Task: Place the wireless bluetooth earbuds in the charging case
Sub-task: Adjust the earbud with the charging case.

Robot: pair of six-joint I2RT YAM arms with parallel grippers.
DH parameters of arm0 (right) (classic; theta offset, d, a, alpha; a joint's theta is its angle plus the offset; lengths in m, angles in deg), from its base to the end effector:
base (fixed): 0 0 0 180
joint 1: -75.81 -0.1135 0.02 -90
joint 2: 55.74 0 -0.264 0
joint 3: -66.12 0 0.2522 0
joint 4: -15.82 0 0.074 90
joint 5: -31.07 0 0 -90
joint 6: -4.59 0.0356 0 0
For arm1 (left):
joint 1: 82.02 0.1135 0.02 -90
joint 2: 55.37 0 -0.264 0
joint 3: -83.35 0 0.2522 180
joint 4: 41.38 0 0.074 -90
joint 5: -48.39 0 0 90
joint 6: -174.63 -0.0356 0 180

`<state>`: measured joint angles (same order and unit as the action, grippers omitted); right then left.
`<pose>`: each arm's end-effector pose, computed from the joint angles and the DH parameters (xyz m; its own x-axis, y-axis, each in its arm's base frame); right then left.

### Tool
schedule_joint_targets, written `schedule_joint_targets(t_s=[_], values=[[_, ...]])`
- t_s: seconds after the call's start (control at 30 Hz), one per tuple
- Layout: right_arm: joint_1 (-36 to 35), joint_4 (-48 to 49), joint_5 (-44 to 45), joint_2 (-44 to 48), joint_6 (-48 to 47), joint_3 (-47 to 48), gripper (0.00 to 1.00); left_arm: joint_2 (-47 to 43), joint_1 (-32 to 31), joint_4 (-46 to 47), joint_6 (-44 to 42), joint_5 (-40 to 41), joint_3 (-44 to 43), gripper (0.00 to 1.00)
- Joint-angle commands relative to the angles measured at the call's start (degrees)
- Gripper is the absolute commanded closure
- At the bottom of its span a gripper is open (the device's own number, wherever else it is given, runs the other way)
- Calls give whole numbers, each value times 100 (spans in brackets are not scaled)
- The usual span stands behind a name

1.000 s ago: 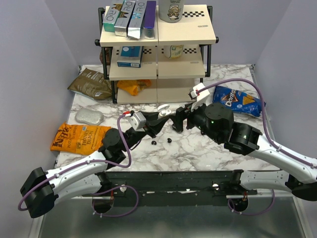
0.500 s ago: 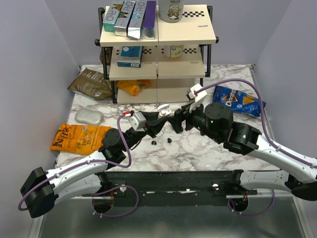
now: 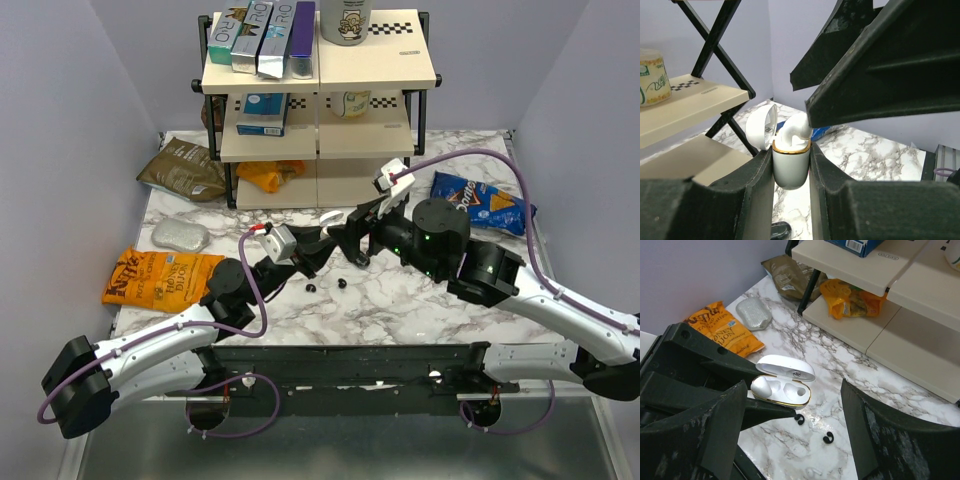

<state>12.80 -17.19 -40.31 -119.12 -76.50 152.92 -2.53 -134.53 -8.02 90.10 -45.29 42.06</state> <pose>0.1188 0.2081 0.4318 -0.1834 -0.0366 -0.9824 -0.6814 0.7250 0.1002 0.1256 -0.1675 0.3141 0.1462 -0.3468 -0.9265 0.8459 0.5294 -0.0648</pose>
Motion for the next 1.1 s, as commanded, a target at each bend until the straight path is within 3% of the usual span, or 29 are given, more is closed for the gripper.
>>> schedule_joint_targets(t_s=[0.0,0.47,1.07], values=[[16,-18,195,-131,-108,141,16,-54,-5,193,24,-203,-7,100],[16,-106,503,106,-117,-96,16,-283,-14,290,85,-265,125,100],[16,79,239,475,-64,-202,17,-309,-5,527,147,-379,239,100]])
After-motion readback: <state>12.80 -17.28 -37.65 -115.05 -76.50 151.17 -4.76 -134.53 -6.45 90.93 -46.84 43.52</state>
